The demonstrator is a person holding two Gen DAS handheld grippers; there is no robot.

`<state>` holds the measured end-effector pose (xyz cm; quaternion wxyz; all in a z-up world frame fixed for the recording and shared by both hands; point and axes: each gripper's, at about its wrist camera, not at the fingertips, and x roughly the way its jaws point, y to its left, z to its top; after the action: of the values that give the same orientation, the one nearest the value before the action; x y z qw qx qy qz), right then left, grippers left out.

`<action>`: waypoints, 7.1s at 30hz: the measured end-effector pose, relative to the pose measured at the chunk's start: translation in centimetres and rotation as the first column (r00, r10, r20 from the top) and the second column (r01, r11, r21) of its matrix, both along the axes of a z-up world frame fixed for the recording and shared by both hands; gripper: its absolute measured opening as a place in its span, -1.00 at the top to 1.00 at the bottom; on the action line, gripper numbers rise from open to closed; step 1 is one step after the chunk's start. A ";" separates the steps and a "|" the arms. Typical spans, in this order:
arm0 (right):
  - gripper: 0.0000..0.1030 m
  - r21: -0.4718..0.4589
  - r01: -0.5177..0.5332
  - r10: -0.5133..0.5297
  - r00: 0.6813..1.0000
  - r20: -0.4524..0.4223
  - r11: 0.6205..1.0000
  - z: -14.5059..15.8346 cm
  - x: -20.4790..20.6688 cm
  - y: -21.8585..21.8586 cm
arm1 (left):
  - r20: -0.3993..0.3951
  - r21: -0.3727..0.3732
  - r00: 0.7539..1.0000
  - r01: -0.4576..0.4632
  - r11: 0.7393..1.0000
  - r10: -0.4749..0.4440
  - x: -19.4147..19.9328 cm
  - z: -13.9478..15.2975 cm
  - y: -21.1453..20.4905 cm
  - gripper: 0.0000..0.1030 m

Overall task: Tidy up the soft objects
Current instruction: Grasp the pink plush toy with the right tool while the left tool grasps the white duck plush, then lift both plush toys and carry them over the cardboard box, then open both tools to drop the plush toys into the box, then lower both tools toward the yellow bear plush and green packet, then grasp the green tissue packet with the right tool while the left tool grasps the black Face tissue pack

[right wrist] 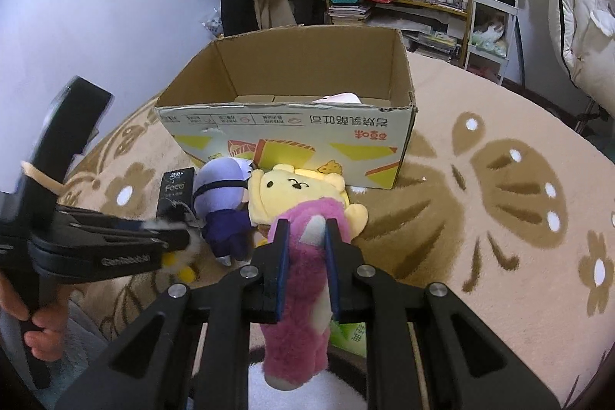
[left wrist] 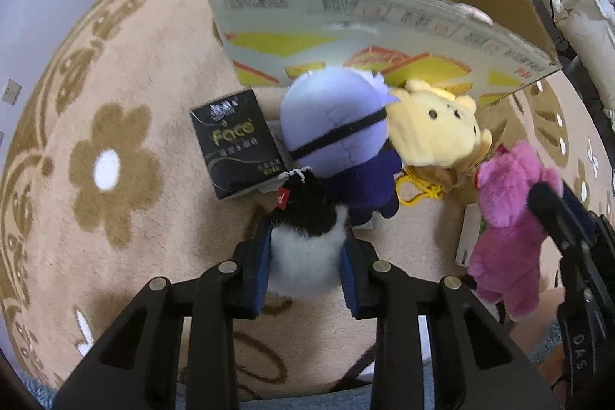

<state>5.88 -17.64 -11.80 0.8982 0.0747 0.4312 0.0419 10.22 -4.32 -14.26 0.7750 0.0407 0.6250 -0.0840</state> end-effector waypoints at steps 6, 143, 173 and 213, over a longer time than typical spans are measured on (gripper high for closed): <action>0.65 0.000 0.005 -0.005 1.000 0.030 1.000 0.6 -0.4 -0.2 | 0.051 -0.026 0.999 -0.007 1.000 0.008 -0.4 1.5 0.3 0.44; -0.96 0.197 0.146 -0.141 0.989 -0.042 0.969 1.3 3.9 -5.5 | 0.383 -0.067 0.920 -0.054 0.996 0.076 3.1 6.7 3.9 -0.99; -0.75 0.114 0.218 -0.162 0.914 -0.371 0.969 -7.5 2.2 -5.2 | 0.070 0.077 0.987 -0.149 0.986 0.143 5.6 -2.3 5.0 -0.99; -0.58 0.085 0.192 -0.146 0.912 -0.384 0.978 -9.4 3.1 -3.3 | -0.021 0.054 0.969 -0.245 0.968 0.247 7.5 -5.7 6.3 -0.99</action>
<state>8.96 -20.98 -21.16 0.7930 0.1728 0.5836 -0.0249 17.74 2.01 -19.96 0.7693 -0.0186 0.6380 0.0282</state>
